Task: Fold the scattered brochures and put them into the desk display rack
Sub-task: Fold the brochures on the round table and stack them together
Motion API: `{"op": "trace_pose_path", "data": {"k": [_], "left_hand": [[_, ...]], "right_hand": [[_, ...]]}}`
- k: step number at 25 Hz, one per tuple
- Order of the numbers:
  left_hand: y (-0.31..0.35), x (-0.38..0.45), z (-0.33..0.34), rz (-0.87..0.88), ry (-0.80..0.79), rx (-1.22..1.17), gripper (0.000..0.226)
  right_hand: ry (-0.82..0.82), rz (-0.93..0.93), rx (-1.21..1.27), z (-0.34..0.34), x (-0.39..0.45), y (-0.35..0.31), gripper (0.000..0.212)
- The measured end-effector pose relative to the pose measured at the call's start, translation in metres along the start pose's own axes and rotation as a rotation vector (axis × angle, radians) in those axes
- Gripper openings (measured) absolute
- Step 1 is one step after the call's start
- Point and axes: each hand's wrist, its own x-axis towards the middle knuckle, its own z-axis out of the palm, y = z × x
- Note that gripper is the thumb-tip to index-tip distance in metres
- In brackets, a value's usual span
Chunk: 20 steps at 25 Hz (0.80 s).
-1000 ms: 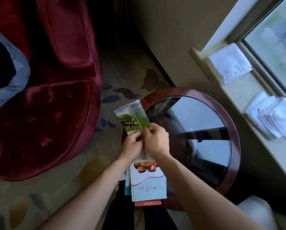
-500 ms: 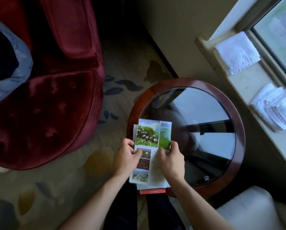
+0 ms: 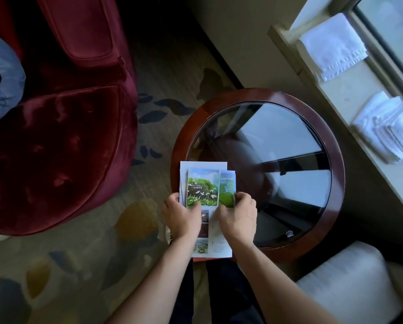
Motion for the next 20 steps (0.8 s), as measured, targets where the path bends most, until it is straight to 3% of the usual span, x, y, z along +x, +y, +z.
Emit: {"op": "trace_pose_path", "data": {"k": [3,6,10,14,18,20], "left_hand": [[0.009,0.007,-0.001,-0.109,-0.019,-0.073,0.042],[0.006,0.004,-0.005,-0.111,-0.171,-0.135,0.027],[0.042,0.006,-0.018,0.219,-0.365,-0.356,0.04],[0.083,0.006,-0.017,0.583,-0.354,-0.326,0.046],[0.078,0.002,-0.006,0.654,-0.351,-0.135,0.025],[0.072,0.006,-0.004,0.663,-0.343,-0.126,0.033]], "right_hand": [[-0.093,0.017,0.035,-0.006,0.012,0.001,0.042],[-0.115,0.059,0.174,-0.014,0.01,0.0,0.038],[-0.038,-0.05,0.473,-0.05,0.016,-0.019,0.04],[0.172,-0.27,0.543,-0.077,0.019,-0.041,0.033],[0.158,-0.134,0.495,-0.073,0.019,-0.029,0.026],[0.151,-0.169,0.528,-0.071,0.023,-0.023,0.025]]}}
